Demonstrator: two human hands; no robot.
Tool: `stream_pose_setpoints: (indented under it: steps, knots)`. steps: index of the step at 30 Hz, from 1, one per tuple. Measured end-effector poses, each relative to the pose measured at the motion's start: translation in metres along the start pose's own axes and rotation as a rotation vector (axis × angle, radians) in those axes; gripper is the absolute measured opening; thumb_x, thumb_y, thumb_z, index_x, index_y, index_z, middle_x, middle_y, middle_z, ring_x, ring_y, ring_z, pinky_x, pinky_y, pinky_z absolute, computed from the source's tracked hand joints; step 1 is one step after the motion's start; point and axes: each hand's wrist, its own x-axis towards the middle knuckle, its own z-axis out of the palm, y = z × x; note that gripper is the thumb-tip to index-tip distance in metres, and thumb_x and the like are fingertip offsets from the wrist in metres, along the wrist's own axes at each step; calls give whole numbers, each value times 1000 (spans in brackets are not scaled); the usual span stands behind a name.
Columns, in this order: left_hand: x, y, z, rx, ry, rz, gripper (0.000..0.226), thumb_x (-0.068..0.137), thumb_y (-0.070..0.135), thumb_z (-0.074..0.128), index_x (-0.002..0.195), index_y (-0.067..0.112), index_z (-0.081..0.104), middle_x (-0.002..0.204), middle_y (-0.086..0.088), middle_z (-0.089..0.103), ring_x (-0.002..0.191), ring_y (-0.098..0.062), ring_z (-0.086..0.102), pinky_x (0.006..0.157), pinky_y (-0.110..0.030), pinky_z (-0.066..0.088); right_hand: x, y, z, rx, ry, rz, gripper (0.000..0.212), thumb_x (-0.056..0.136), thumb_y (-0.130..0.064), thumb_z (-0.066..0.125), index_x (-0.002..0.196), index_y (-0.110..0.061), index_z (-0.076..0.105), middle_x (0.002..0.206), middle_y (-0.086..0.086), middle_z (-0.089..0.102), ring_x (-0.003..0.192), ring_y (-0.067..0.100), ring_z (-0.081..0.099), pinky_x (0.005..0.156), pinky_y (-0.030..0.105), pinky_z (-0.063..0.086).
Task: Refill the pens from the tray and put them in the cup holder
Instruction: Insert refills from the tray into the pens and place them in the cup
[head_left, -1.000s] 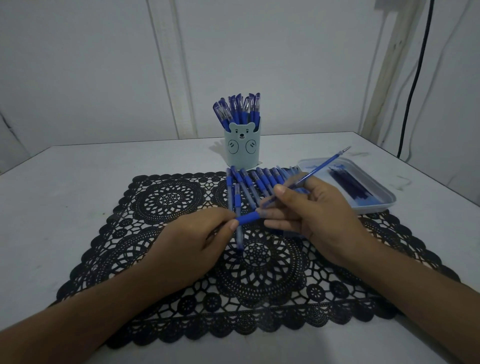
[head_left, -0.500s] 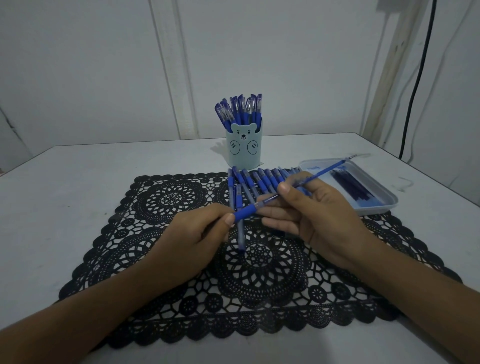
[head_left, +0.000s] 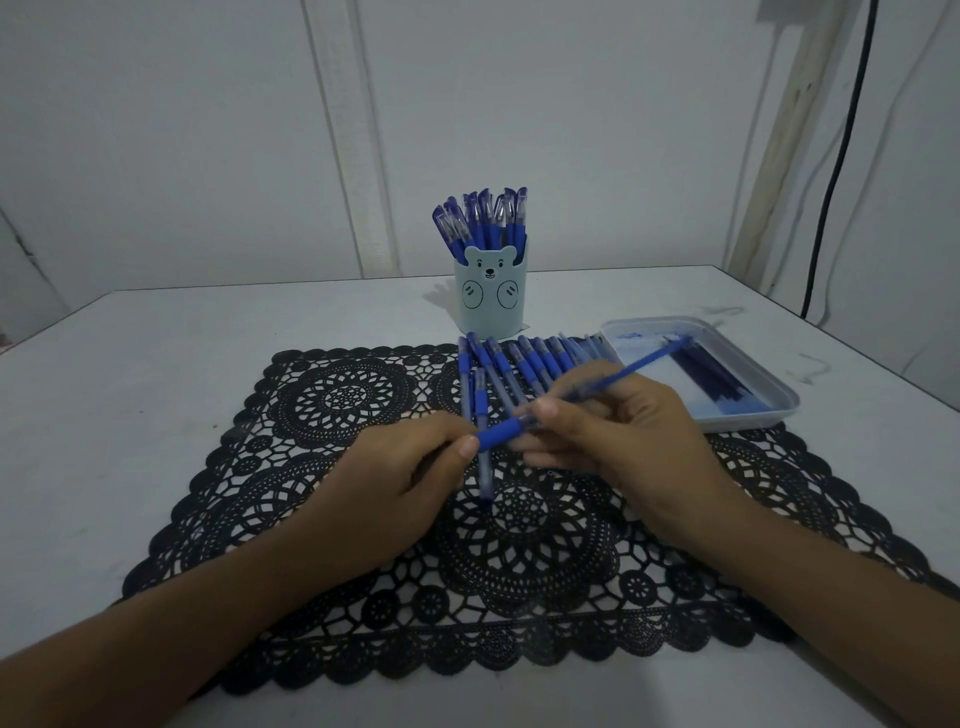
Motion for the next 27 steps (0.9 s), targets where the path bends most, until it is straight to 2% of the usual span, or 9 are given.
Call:
stream_pose_setpoints:
  steps: [4, 7, 11, 13, 16, 18, 20, 24, 27]
  knots:
    - [0, 2, 0, -6, 2, -20, 15, 92, 26, 40, 85, 38, 47, 59, 13, 51, 47, 0, 44, 47, -6, 32, -2, -1, 4, -173, -12, -48, 21, 68, -25, 62, 87, -16, 63, 66, 0, 68, 56, 12, 63, 55, 22, 55]
    - [3, 3, -1, -81, 74, -204, 25, 95, 22, 44, 74, 35, 51, 56, 10, 55, 45, -4, 45, 44, -10, 33, 0, -3, 1, -153, 57, -57, 37, 73, -37, 53, 105, -20, 58, 74, -3, 68, 60, 7, 60, 56, 19, 52]
    - [5, 4, -3, -143, 142, -361, 30, 94, 16, 44, 71, 31, 56, 60, 11, 58, 48, -10, 44, 47, -18, 34, 5, -3, -8, -139, 269, -149, 57, 78, -42, 47, 132, -36, 30, 102, -4, 62, 74, 9, 63, 63, 23, 52]
    - [5, 7, -3, -128, 101, -347, 32, 94, 14, 45, 68, 30, 54, 58, 14, 56, 46, -7, 43, 45, -14, 33, 6, -6, -12, -217, 295, -239, 48, 87, -34, 46, 130, -45, 27, 112, -5, 55, 80, 8, 63, 66, 22, 53]
    - [5, 10, -3, -111, 66, -338, 33, 93, 11, 46, 67, 30, 51, 56, 17, 55, 44, -3, 44, 46, -12, 34, 8, -3, -17, -424, 233, -311, 30, 95, -25, 45, 121, -39, 46, 114, -14, 54, 89, 5, 62, 72, 20, 52]
    - [6, 10, -3, -119, 80, -350, 32, 93, 11, 45, 68, 30, 52, 56, 16, 56, 45, -2, 44, 46, -10, 34, 7, 1, -15, -558, 172, -354, 24, 92, -34, 45, 113, -34, 56, 113, -13, 56, 94, 3, 60, 77, 17, 49]
    - [6, 10, -4, -116, 85, -357, 30, 93, 12, 45, 69, 29, 53, 57, 16, 56, 44, -2, 44, 46, -10, 33, 6, 5, -13, -665, 117, -388, 31, 87, -39, 39, 110, -33, 59, 113, -11, 57, 96, 3, 58, 79, 11, 45]
    - [5, 9, -4, -115, 82, -369, 27, 94, 13, 45, 72, 22, 57, 60, 11, 57, 45, -4, 43, 46, -11, 33, 9, 2, -17, -679, 212, -363, 16, 92, -32, 45, 101, -36, 58, 92, -16, 60, 78, 1, 58, 69, 10, 45]
    - [6, 9, -4, -117, 81, -377, 26, 94, 14, 45, 72, 20, 58, 61, 9, 57, 45, -4, 43, 46, -12, 33, 16, -4, -31, -778, 309, -289, 16, 93, -19, 46, 89, -25, 61, 73, -9, 60, 66, 3, 55, 58, 12, 44]
